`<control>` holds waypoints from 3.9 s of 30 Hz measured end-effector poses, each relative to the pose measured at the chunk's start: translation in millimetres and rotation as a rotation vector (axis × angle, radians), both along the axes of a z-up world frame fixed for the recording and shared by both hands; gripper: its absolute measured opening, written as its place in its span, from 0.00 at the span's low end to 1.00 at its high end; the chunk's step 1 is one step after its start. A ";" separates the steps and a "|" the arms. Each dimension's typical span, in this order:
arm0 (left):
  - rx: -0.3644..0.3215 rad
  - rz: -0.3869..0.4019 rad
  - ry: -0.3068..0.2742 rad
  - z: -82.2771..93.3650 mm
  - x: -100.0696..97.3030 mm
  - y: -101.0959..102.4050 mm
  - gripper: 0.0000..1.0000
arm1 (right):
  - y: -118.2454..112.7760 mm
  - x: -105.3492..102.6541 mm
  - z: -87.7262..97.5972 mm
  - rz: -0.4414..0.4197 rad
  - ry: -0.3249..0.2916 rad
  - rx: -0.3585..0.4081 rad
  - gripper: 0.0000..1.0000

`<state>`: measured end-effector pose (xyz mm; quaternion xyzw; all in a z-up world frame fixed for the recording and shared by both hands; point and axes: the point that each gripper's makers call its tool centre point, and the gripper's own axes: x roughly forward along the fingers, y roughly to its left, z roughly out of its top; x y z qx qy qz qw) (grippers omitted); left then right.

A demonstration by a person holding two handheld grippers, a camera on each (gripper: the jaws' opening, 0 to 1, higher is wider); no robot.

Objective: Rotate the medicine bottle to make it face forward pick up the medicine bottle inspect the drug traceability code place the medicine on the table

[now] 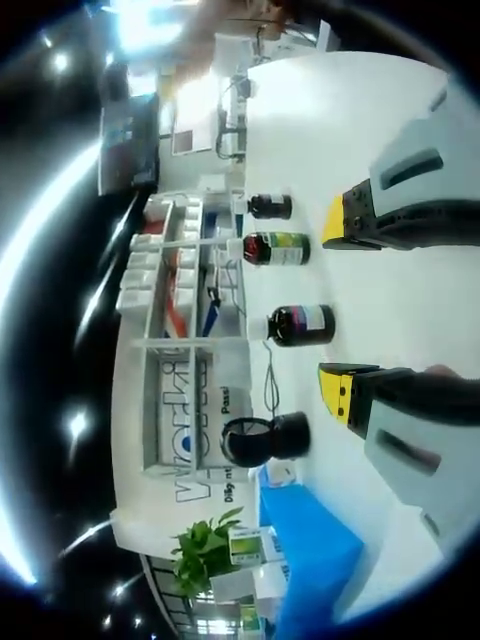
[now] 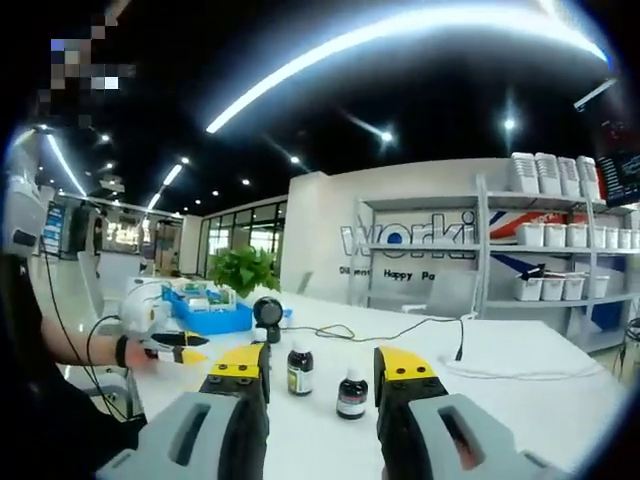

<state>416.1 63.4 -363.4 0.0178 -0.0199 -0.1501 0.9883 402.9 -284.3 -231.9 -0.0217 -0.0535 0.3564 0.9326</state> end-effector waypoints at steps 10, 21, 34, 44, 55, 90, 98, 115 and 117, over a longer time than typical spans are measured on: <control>-0.014 -0.027 -0.005 1.9 -2.4 -4.9 0.36 | -23.8 2.4 -21.7 -0.067 -0.058 -0.008 0.38; -0.030 -0.014 -0.012 3.9 -2.5 -1.4 0.36 | -36.7 35.4 -78.3 -0.104 0.016 -0.005 0.37; -0.033 -0.002 -0.013 4.0 -1.5 2.4 0.36 | -33.8 45.7 -101.4 -0.078 0.008 0.119 0.38; -0.027 -0.002 -0.022 4.7 -2.2 3.1 0.36 | -31.4 41.5 -106.6 -0.098 -0.030 0.047 0.39; -0.030 -0.003 -0.036 6.8 -2.5 3.7 0.36 | -35.3 45.4 -107.7 -0.110 -0.021 0.051 0.38; -0.029 -0.011 -0.034 6.9 -3.5 1.4 0.36 | -34.3 47.9 -112.5 -0.105 -0.017 0.023 0.40; -0.029 -0.014 -0.034 7.0 -3.8 0.4 0.36 | -34.9 49.0 -114.6 -0.108 -0.005 0.021 0.39; -0.028 -0.019 -0.038 7.7 -4.6 -0.8 0.36 | -35.2 49.1 -117.1 -0.113 0.000 0.002 0.39; -0.025 -0.020 -0.037 7.3 -4.5 -1.2 0.36 | -37.0 49.7 -116.2 -0.118 0.004 0.014 0.39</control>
